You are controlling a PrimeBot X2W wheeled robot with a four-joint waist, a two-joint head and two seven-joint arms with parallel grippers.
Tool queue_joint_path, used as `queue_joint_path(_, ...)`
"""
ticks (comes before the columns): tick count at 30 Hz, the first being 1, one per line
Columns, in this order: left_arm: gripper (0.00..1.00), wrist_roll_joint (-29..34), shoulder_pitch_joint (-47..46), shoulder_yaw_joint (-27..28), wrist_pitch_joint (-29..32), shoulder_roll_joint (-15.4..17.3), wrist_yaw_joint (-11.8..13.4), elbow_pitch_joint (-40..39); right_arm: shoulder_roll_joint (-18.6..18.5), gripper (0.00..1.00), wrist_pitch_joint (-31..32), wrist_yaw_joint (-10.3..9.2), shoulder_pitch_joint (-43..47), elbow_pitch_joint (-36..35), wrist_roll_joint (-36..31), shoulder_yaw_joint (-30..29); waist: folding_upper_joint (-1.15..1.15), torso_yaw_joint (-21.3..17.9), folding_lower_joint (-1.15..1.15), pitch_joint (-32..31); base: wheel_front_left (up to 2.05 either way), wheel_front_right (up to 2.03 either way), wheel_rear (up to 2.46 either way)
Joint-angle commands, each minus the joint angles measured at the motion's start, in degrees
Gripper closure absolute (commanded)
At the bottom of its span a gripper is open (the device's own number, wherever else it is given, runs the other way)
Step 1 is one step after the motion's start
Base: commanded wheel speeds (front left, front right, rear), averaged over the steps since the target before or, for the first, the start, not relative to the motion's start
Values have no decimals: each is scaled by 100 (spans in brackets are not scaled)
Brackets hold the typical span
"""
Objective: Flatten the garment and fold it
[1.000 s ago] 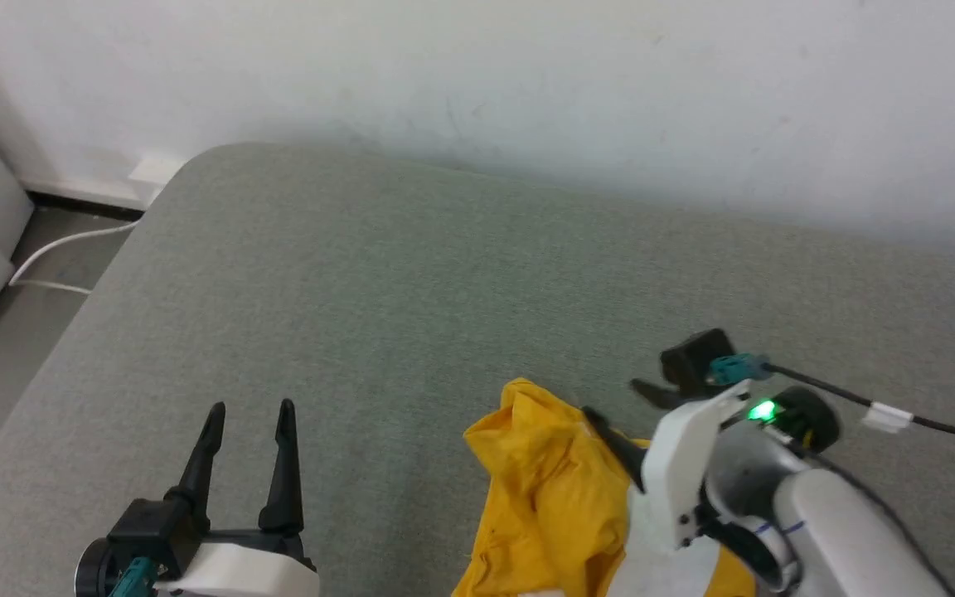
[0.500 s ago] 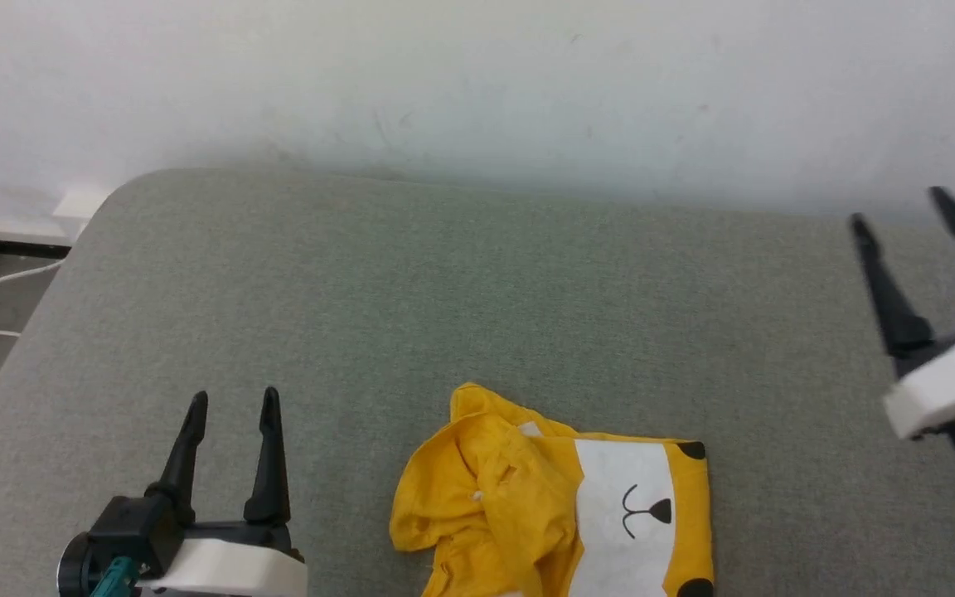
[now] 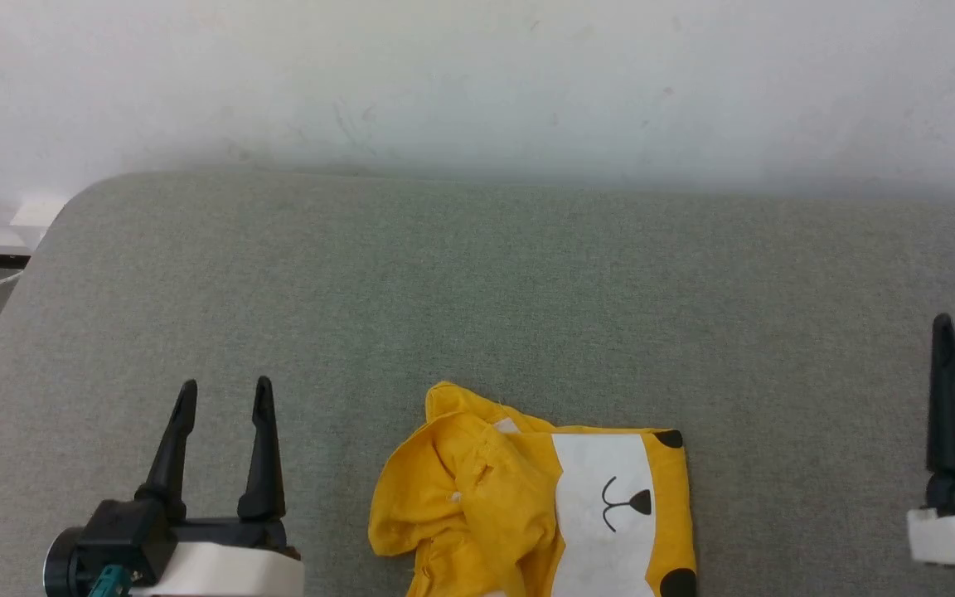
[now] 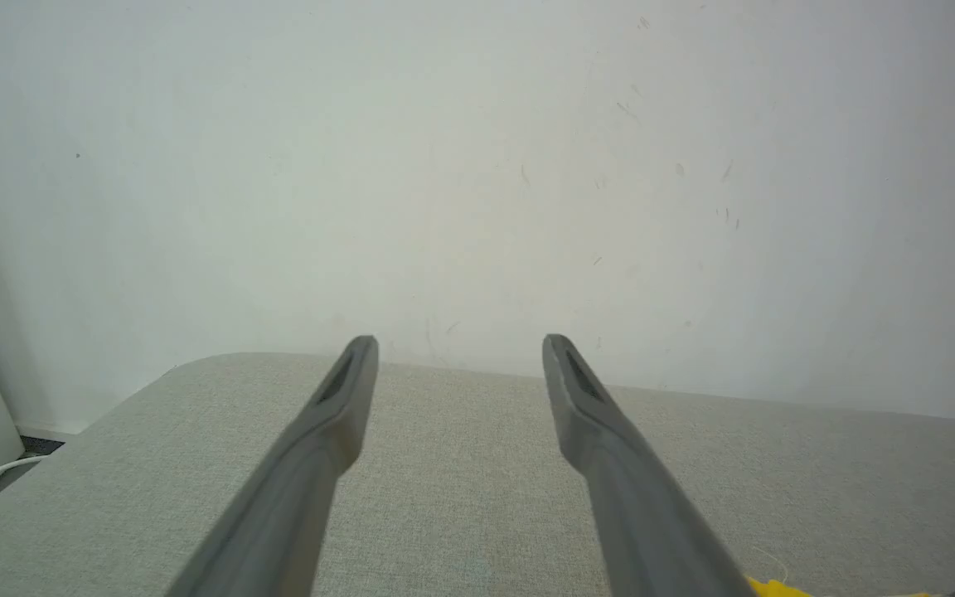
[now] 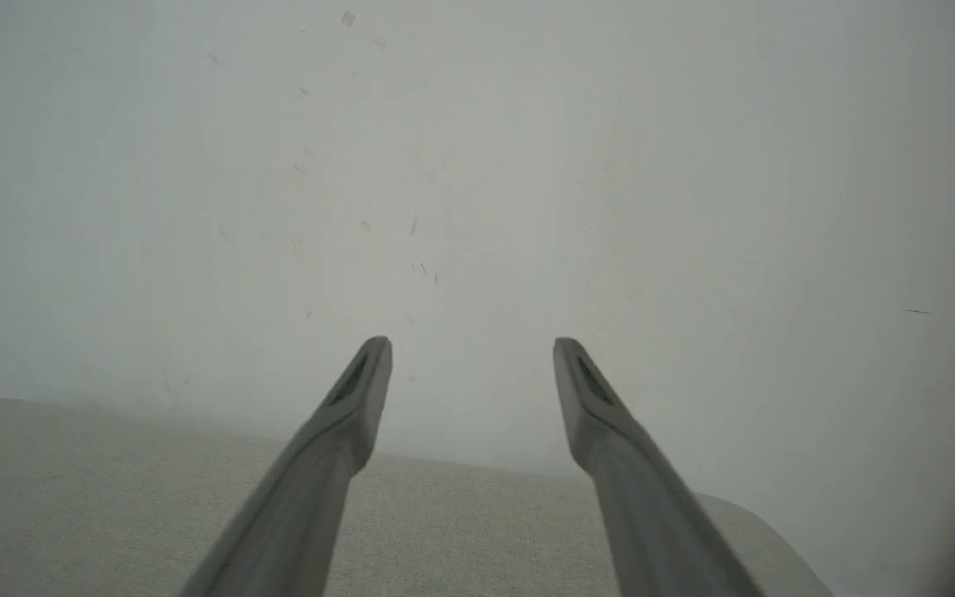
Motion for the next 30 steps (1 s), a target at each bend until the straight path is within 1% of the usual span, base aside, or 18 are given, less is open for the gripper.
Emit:
queue_joint_path(1, 0, 61, 77, 3, -27, -22, 23, -36, 49, 0, -40, -5, 76, -32, 1, 34, 0, -6, 1, 8, 0, 0, 0)
queue_joint_path(5, 0, 70, 105, -25, -27, -23, 20, -118, 209, 0, -91, -5, 276, -23, 20, 201, 0, -8, 1, 33, 0, 0, 0)
queue_joint_path(10, 0, 182, 100, -63, -27, -24, -6, -155, 203, 0, -102, -5, 276, 52, 54, 331, 0, -12, 1, 50, 0, 0, 0)
queue_joint_path(13, 0, 187, 79, -89, -27, -24, -10, -152, 138, 0, 63, -5, 292, 104, 163, 412, 0, 10, 1, 64, 0, 0, 0)
queue_joint_path(15, 0, 174, 46, -115, -27, -24, -6, -153, 68, 0, 350, -5, 330, 160, 407, 521, 0, 41, 1, 97, 0, 0, 0)
queue_joint_path(17, 0, 161, 10, -150, -27, -24, 0, -151, -15, 0, 775, -5, 367, 250, 843, 642, 0, 80, 1, 139, 0, 0, 0)
queue_joint_path(22, 0, 164, -53, -255, -27, -24, 3, -98, -284, 0, 2453, -5, 518, 546, 2437, 1074, 0, 219, 1, 299, 0, 0, 0)
queue_joint_path(23, 0, 166, -73, -267, -27, -24, 7, -92, -379, 0, 2743, -5, 518, 571, 2681, 1156, 0, 244, 1, 336, 0, 0, 0)
queue_joint_path(25, 0, 173, -110, -291, -27, -24, 11, -77, -435, 0, 3230, -5, 503, 680, 3169, 1236, 0, 308, 1, 419, 0, 0, 0)
queue_joint_path(27, 0, 182, -144, -309, -27, -24, 7, -60, -473, 0, 3609, -5, 456, 824, 3461, 1307, 0, 377, 1, 488, 0, 0, 0)
queue_joint_path(30, 0, 188, -198, -325, -27, -24, -2, -40, -405, 0, 4015, -5, 334, 1136, 3745, 1399, 0, 482, 1, 568, 0, 0, 0)
